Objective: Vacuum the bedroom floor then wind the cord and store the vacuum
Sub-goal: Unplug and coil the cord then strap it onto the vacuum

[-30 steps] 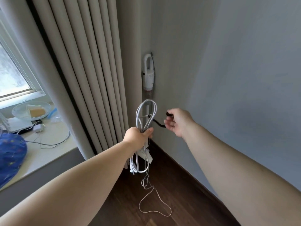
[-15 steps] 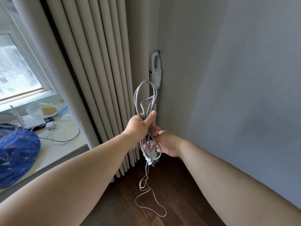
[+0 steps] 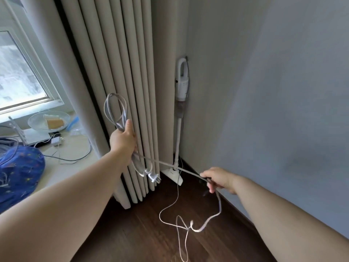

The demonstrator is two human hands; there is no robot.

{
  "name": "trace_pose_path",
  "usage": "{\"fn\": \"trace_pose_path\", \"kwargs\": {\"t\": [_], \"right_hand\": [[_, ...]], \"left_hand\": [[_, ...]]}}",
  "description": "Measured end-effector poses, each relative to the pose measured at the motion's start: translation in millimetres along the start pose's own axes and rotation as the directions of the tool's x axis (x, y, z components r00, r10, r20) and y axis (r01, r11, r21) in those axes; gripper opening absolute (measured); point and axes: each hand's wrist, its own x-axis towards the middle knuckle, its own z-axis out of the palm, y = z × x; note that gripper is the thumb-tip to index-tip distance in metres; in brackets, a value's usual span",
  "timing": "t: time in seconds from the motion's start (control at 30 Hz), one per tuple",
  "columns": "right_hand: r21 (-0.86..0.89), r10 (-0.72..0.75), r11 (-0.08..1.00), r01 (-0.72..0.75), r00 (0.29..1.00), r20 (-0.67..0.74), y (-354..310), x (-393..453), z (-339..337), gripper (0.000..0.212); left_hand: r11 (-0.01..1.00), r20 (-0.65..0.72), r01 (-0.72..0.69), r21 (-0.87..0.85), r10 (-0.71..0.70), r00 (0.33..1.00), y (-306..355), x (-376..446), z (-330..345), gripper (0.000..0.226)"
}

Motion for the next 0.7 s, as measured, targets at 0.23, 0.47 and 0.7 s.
{"fn": "trace_pose_path", "kwargs": {"t": [0.23,0.47,0.7], "right_hand": [[-0.090,-0.174,0.983,0.162,0.974,-0.147,-39.2,2.8,1.7,0.046],[0.315,-0.314,0.880,0.356,0.933,-0.178,-106.8,-12.4,16.8,0.027],[0.369,-0.321,0.863,0.346,0.938,-0.129,-96.2,-14.3,-1.1,0.012]], "left_hand": [[0.935,0.263,-0.114,0.337,0.023,0.965,-0.4,-30.1,19.2,0.050],[0.907,0.547,-0.219,0.360,-0.015,0.837,-2.6,-70.6,53.3,0.049],[0.883,0.540,-0.273,0.381,0.027,0.841,1.4,-61.0,48.5,0.049]]}}
